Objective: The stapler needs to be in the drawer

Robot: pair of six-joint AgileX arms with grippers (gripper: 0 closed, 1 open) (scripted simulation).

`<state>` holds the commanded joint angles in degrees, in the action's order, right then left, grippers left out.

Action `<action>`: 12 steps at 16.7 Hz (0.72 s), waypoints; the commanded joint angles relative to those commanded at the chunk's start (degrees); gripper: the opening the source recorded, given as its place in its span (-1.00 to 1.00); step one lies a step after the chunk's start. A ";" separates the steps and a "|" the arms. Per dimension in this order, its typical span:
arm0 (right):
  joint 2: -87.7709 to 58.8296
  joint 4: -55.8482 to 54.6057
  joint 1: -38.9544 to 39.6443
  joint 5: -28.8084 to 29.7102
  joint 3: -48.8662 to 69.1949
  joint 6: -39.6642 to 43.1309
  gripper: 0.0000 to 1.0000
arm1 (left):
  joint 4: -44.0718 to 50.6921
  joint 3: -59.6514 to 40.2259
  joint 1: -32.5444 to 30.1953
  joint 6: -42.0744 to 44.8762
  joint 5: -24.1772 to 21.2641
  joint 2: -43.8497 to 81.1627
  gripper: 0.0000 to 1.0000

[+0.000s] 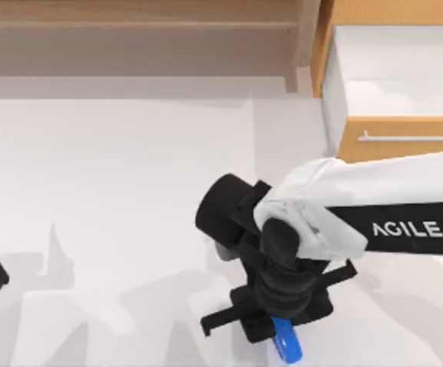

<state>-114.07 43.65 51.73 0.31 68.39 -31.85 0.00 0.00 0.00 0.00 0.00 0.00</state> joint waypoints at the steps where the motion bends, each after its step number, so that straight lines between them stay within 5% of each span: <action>1: 0.00 0.00 0.00 0.00 0.00 0.00 -1.00 | 0.00 0.00 0.00 0.00 0.00 0.00 1.00; 12: 2.93 5.49 -0.15 0.57 2.53 0.41 -1.00 | 0.00 0.00 0.00 0.00 0.00 0.00 1.00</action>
<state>-111.14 49.14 51.58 0.88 70.92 -31.44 0.00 0.00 0.00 0.00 0.00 0.00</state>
